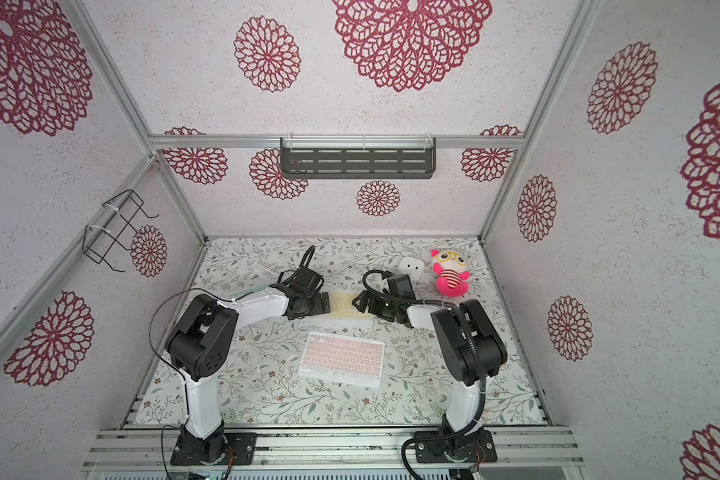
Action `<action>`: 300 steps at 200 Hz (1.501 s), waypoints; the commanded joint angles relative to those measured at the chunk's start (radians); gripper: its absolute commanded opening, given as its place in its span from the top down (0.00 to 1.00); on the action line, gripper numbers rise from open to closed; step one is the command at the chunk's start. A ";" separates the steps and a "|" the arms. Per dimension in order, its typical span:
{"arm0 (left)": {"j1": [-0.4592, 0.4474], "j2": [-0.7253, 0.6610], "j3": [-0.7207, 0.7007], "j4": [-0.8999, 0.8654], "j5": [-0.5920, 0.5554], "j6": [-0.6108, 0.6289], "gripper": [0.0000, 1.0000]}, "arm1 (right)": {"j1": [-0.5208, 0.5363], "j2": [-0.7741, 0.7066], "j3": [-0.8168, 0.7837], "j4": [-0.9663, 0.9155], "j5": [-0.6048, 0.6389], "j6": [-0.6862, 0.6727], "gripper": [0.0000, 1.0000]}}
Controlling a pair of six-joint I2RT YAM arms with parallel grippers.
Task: Stack the numeric keypads
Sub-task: Pick up the numeric keypad from the center of the board.
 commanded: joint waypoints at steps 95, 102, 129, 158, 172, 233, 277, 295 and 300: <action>-0.041 0.082 -0.053 0.108 0.317 -0.064 0.03 | 0.041 0.022 -0.105 0.298 -0.427 0.228 0.01; -0.041 0.083 -0.053 0.111 0.319 -0.064 0.03 | 0.039 0.021 -0.112 0.322 -0.431 0.243 0.01; -0.041 0.085 -0.054 0.114 0.324 -0.067 0.03 | 0.030 0.023 -0.136 0.416 -0.448 0.295 0.01; -0.039 0.083 -0.060 0.117 0.324 -0.067 0.03 | 0.024 0.043 -0.152 0.517 -0.458 0.355 0.01; -0.037 0.081 -0.063 0.120 0.324 -0.067 0.03 | 0.023 0.058 -0.162 0.574 -0.465 0.388 0.01; -0.035 0.077 -0.073 0.122 0.323 -0.070 0.03 | 0.011 0.098 -0.186 0.707 -0.468 0.467 0.01; -0.031 0.076 -0.078 0.125 0.318 -0.073 0.02 | 0.006 0.134 -0.197 0.846 -0.483 0.557 0.01; -0.031 0.074 -0.082 0.126 0.315 -0.075 0.03 | 0.004 0.151 -0.203 0.896 -0.480 0.594 0.01; -0.029 0.074 -0.083 0.126 0.314 -0.075 0.03 | 0.001 0.150 -0.207 0.892 -0.474 0.592 0.01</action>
